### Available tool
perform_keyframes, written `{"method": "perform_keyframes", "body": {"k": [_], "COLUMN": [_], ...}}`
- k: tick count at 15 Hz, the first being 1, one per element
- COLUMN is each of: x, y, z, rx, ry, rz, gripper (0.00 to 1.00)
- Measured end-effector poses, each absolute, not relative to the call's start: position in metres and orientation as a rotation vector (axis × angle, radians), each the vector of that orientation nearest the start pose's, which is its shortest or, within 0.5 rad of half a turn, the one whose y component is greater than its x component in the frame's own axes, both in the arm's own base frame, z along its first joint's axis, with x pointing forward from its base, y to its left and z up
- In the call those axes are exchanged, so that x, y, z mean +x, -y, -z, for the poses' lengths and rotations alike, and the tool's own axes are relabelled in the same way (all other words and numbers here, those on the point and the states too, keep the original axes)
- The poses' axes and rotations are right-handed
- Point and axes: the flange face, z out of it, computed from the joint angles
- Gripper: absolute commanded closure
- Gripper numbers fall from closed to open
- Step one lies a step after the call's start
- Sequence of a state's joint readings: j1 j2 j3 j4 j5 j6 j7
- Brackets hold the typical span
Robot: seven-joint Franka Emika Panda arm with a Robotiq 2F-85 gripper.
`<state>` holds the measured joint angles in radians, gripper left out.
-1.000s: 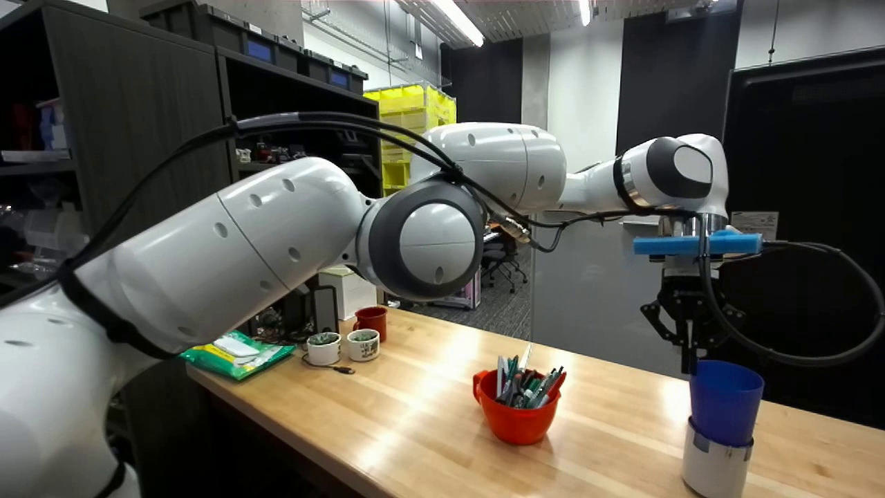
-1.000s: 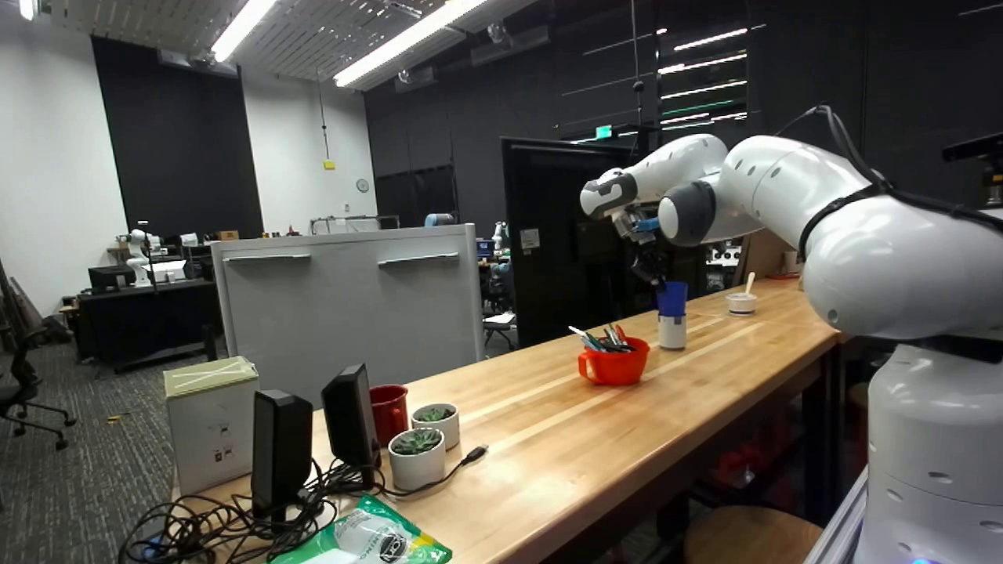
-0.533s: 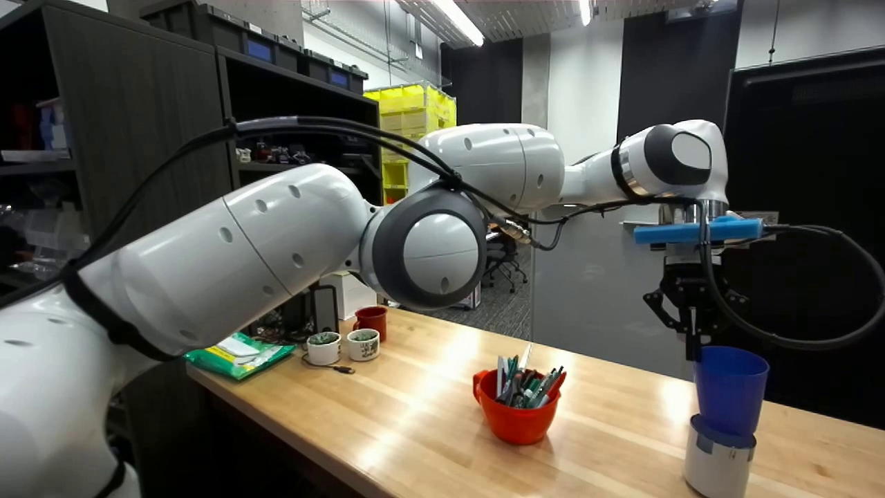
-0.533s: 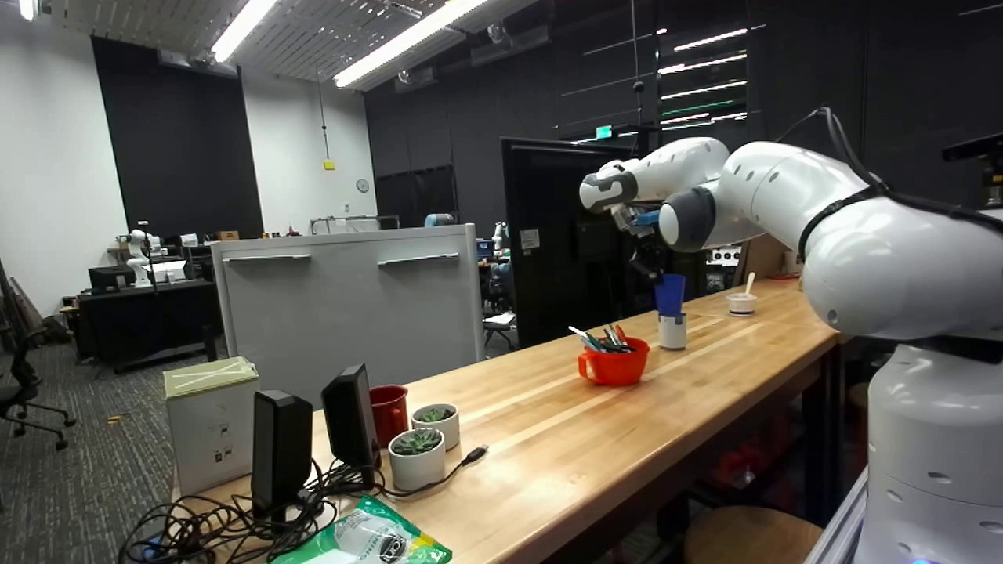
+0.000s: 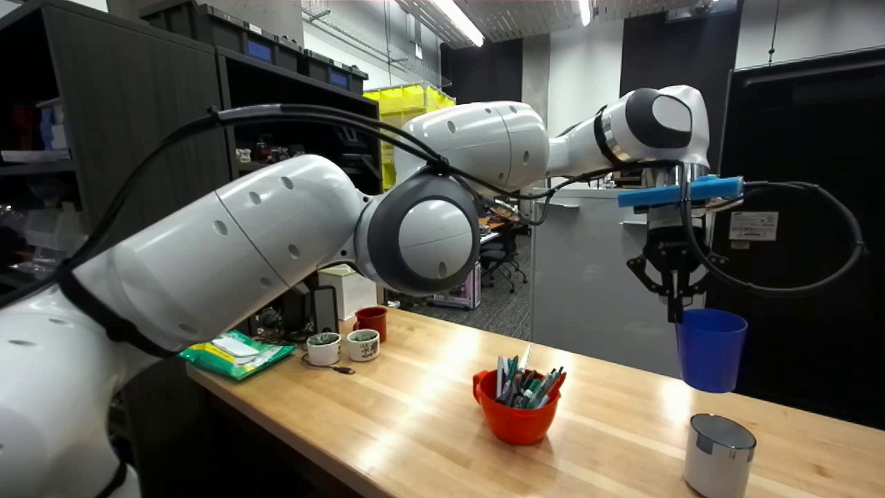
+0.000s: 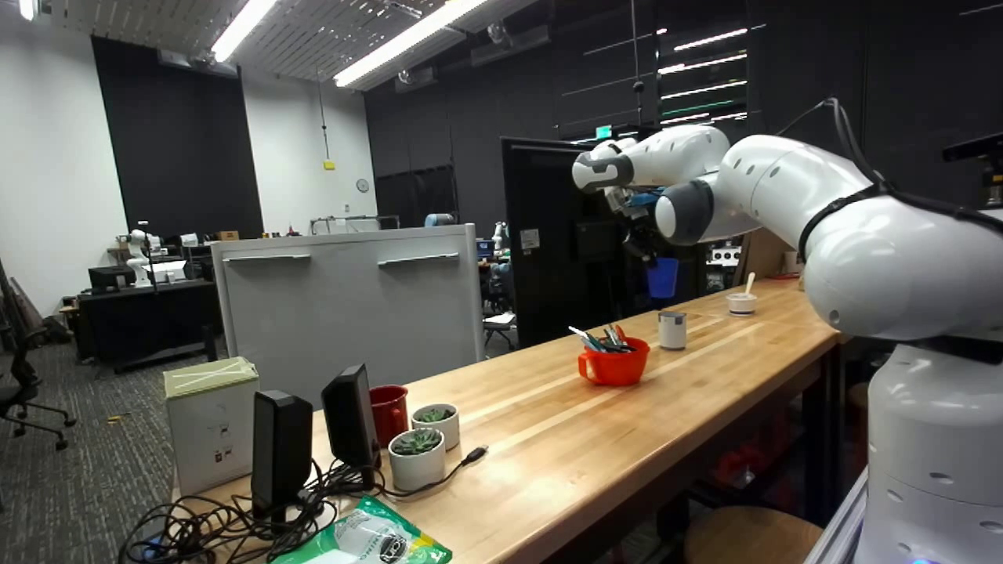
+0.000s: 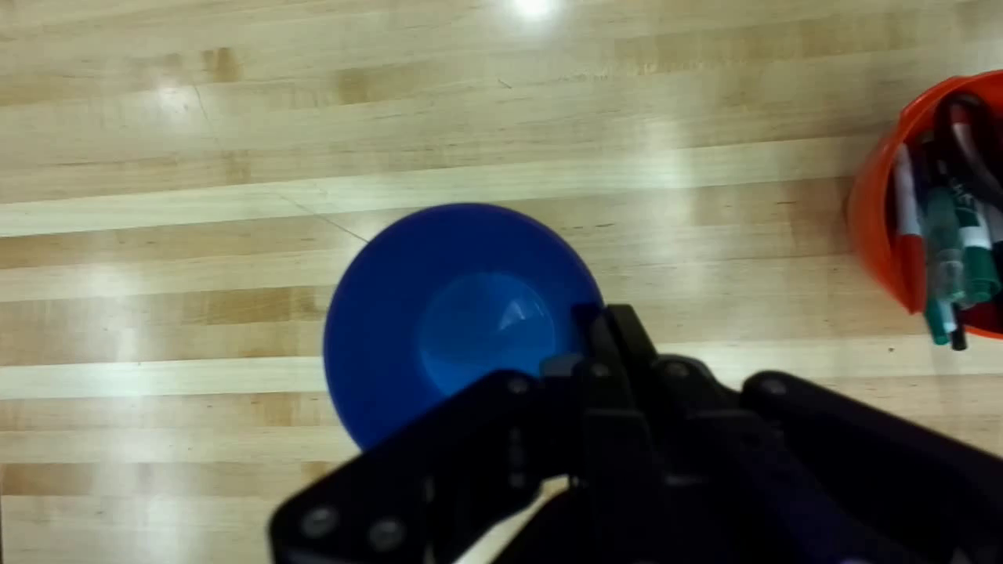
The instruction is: Remove the blue cup from the white cup
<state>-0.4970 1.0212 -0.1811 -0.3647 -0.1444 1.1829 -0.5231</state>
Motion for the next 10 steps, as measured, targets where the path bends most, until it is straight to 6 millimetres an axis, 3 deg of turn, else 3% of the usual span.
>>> {"method": "perform_keyframes", "body": {"k": [5,10], "x": [0.609,0.620], "y": [0.367,0.299], "z": [-0.518,-0.562], "rx": [-3.216,-3.220], "ry": [-0.076,0.078], "rz": [-0.555,-0.535], "gripper": [0.99,0.99]}}
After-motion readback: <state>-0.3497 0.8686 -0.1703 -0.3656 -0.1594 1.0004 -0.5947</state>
